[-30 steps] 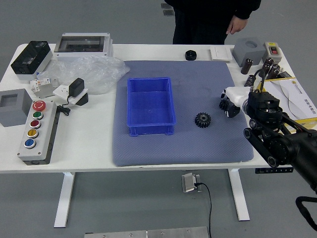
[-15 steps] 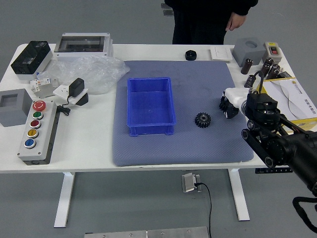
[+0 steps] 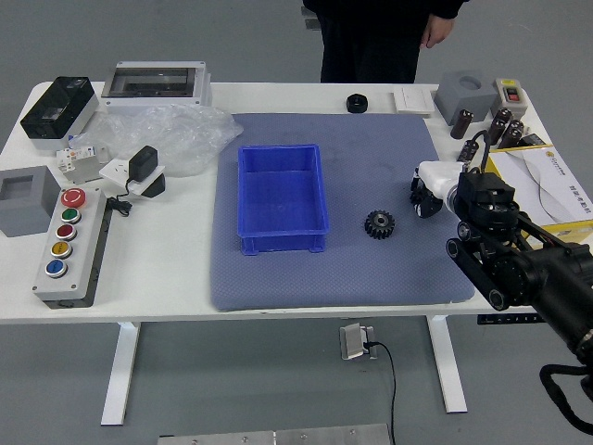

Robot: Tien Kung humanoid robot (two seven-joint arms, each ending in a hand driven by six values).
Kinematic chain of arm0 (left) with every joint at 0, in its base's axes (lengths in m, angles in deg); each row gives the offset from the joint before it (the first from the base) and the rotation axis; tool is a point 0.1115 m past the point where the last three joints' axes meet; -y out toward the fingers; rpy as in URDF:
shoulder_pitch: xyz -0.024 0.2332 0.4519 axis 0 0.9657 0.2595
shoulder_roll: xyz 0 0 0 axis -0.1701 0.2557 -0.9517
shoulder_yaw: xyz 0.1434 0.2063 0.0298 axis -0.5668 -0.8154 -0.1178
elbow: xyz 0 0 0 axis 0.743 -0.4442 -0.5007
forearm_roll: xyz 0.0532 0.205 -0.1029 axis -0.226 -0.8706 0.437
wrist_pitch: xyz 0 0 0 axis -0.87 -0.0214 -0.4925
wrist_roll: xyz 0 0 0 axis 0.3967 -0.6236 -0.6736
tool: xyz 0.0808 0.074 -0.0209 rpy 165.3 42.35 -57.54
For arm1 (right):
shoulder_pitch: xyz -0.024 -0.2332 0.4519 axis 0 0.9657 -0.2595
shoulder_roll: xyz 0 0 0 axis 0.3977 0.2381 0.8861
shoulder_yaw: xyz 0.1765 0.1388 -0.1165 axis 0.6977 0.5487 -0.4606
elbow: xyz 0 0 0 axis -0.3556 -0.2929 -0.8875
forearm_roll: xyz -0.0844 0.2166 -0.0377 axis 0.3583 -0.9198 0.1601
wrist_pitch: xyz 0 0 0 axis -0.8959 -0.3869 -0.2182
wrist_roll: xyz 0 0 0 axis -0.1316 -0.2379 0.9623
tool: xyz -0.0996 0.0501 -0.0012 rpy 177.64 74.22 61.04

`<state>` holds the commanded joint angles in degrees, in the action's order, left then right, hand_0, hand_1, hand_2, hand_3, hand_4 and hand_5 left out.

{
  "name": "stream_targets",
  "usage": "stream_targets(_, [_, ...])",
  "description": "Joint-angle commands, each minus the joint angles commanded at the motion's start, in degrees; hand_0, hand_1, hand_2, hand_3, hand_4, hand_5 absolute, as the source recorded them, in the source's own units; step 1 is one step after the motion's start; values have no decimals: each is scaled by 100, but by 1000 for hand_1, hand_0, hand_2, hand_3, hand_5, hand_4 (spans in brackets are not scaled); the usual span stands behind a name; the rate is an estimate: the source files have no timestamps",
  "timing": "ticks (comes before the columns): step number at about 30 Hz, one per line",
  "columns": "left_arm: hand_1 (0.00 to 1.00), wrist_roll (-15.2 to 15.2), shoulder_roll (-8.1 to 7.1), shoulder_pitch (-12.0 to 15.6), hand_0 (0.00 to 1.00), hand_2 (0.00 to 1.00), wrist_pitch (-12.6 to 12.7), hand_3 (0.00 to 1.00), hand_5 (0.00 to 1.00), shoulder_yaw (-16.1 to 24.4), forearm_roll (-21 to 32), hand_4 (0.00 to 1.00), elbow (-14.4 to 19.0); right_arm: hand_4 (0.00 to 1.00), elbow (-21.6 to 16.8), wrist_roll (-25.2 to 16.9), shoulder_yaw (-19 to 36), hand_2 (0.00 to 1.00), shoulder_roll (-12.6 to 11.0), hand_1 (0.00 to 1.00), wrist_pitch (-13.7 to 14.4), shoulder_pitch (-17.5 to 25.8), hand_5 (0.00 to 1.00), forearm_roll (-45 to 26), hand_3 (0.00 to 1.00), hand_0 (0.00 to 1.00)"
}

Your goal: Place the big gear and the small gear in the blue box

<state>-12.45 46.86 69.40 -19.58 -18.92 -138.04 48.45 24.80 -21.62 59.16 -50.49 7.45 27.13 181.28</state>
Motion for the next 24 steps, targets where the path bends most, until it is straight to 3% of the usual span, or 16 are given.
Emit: stream_targets(24, [788,0,20,-14,827,778,5,764,374,-3,22,667,0,560,96,-1,24,493,5,471,228,18,120,0,579,564])
